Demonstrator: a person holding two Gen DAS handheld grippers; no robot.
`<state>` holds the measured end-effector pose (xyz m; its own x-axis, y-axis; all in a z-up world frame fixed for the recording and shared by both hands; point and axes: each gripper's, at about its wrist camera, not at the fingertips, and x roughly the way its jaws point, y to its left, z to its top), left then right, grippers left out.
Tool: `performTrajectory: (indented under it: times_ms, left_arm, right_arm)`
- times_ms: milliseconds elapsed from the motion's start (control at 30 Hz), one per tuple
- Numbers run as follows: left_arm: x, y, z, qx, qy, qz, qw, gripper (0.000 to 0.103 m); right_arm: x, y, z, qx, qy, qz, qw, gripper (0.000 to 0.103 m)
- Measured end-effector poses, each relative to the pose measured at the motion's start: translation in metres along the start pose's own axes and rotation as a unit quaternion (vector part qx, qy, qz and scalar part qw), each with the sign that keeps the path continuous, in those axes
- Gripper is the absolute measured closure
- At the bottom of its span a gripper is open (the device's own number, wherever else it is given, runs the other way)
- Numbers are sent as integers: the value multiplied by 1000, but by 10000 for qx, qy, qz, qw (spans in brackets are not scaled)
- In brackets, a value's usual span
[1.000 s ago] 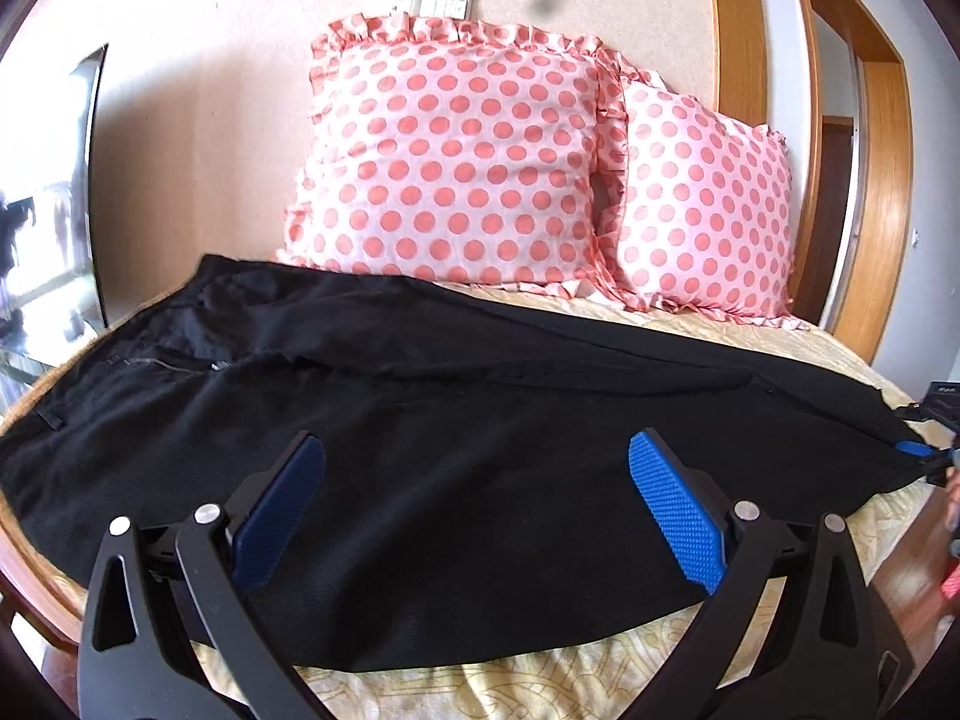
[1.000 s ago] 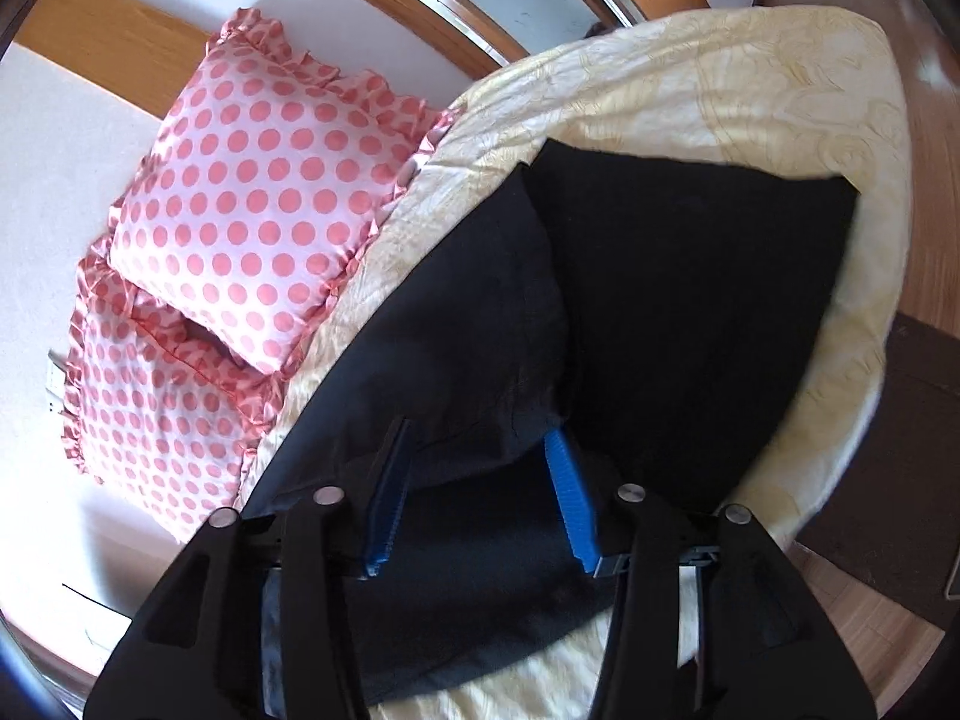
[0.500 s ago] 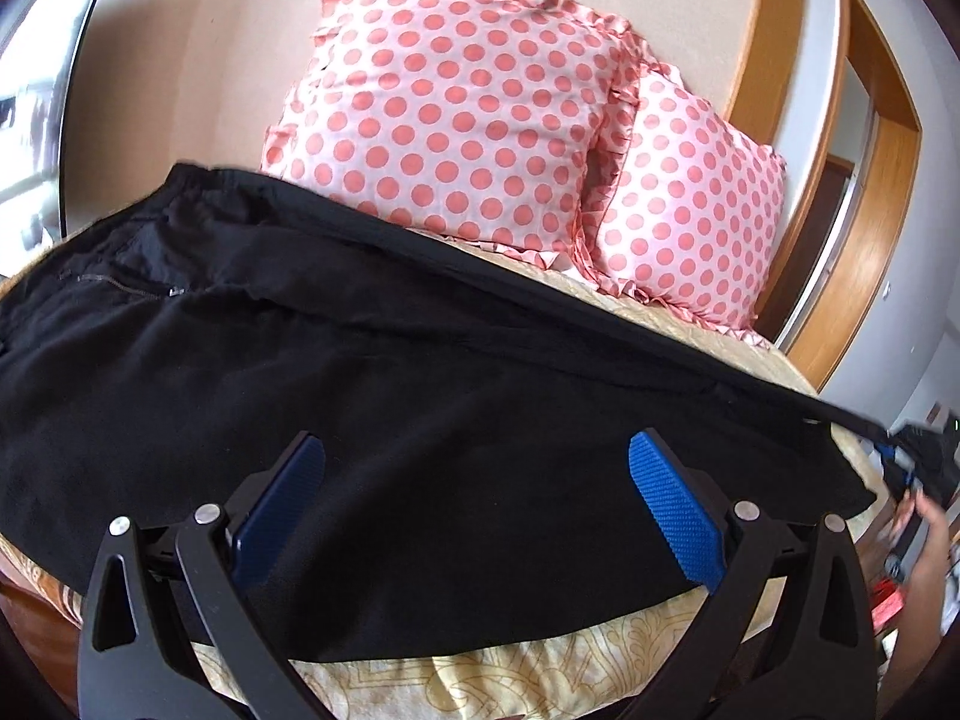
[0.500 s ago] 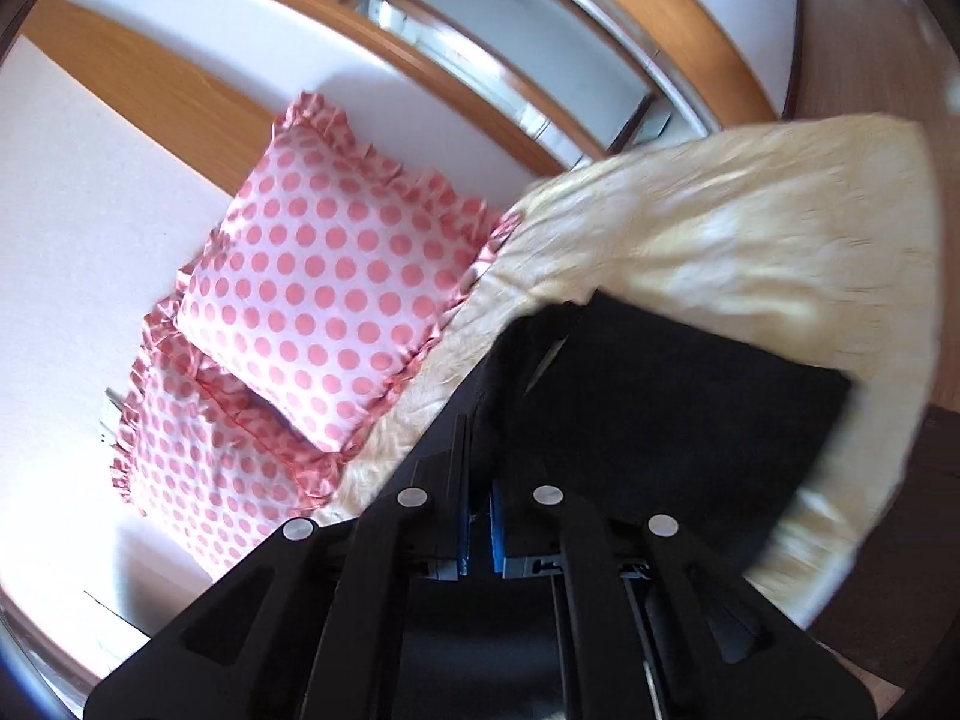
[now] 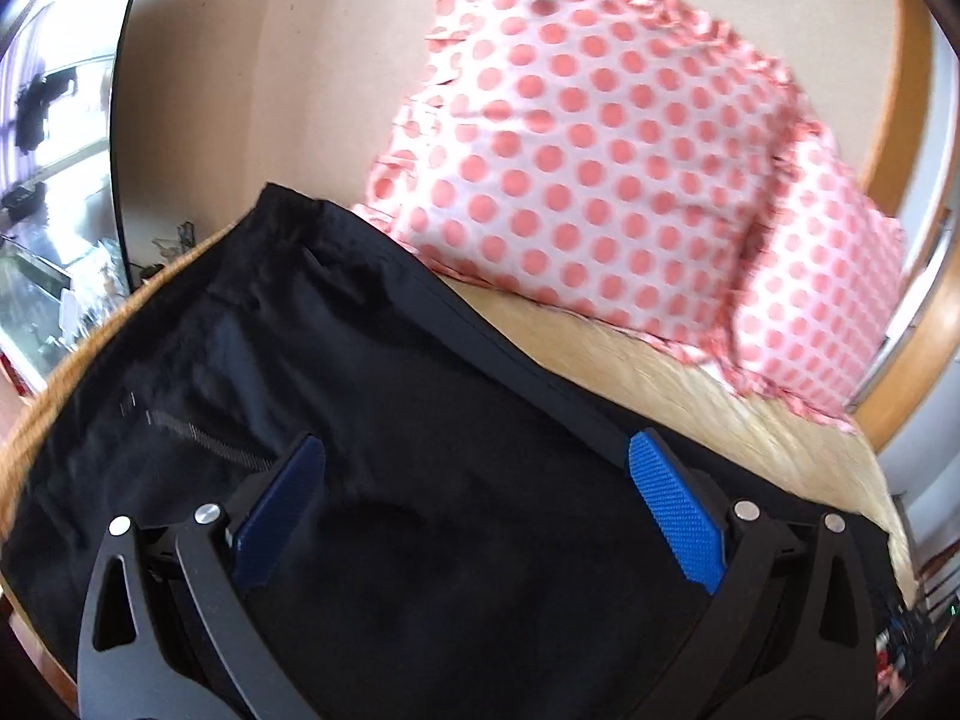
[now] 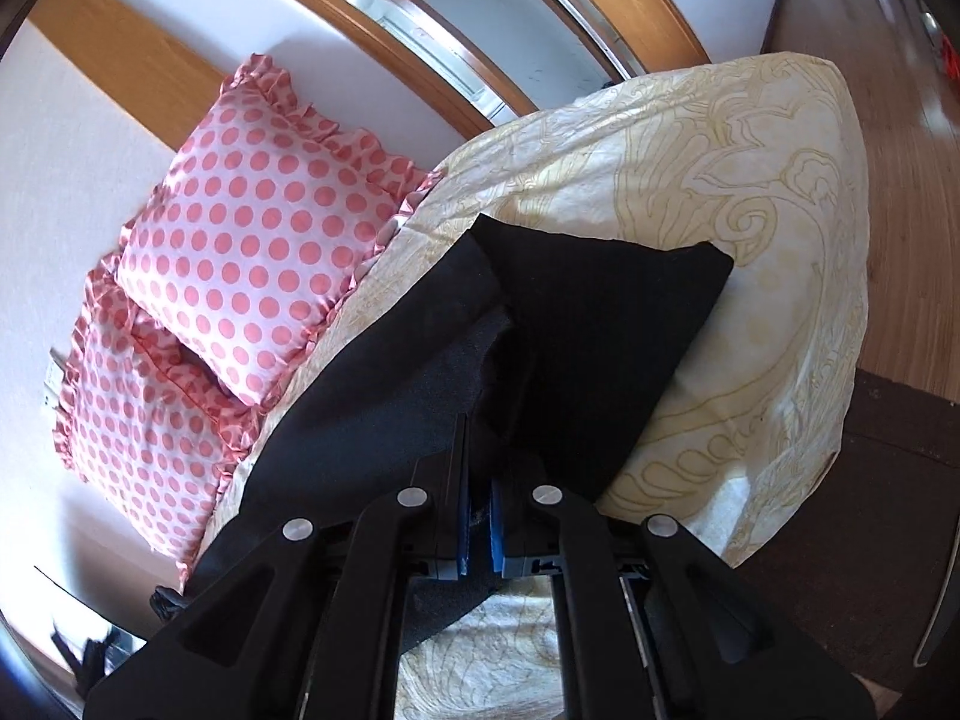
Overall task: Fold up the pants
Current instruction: 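Grasp the trouser waistband with the left gripper and lift it up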
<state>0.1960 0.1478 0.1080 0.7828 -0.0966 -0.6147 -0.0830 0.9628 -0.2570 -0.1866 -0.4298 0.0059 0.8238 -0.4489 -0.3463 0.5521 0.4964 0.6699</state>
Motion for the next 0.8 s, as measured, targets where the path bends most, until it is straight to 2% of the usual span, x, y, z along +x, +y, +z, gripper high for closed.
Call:
performTrajectory:
  times_ms: [133, 267, 333, 400, 433, 500, 533, 600, 667, 800]
  left_arm:
    - [64, 8, 57, -144, 454, 405, 9980, 2]
    - [130, 15, 90, -617, 962, 916, 9892, 3]
    - [161, 18, 96, -813, 1314, 1080, 9821, 13]
    - [180, 24, 99, -1039, 1545, 1153, 9757, 34]
    - [184, 28, 98, -1142, 1589, 1164, 9737, 40]
    - [189, 40, 94, -1477, 1689, 1099, 9683, 74]
    - [188, 45, 92, -1592, 1685, 992, 9677, 84]
    - [181, 53, 89, -1765, 1601, 882, 9672, 89]
    - [164, 56, 87, -1717, 1418, 843, 9712, 91]
    - [102, 56, 80, -1552, 836, 610, 9825, 91]
  right_arm:
    - [-2, 1, 0, -29, 33, -3, 10000, 98]
    - [-2, 5, 0, -101, 54, -73, 9999, 98]
    - [-1, 5, 0, -119, 73, -87, 9999, 98]
    - [-1, 6, 1, -130, 94, -99, 9998, 98]
    - [0, 7, 1, -147, 108, -116, 9998, 98]
    - [0, 9, 2, -197, 120, -148, 9996, 98]
    - [1, 9, 2, -233, 126, -163, 9995, 98]
    - [2, 11, 3, -280, 127, -182, 9994, 98]
    - [3, 13, 4, -329, 132, -181, 9992, 98]
    - [3, 16, 12, -355, 88, -87, 9993, 98]
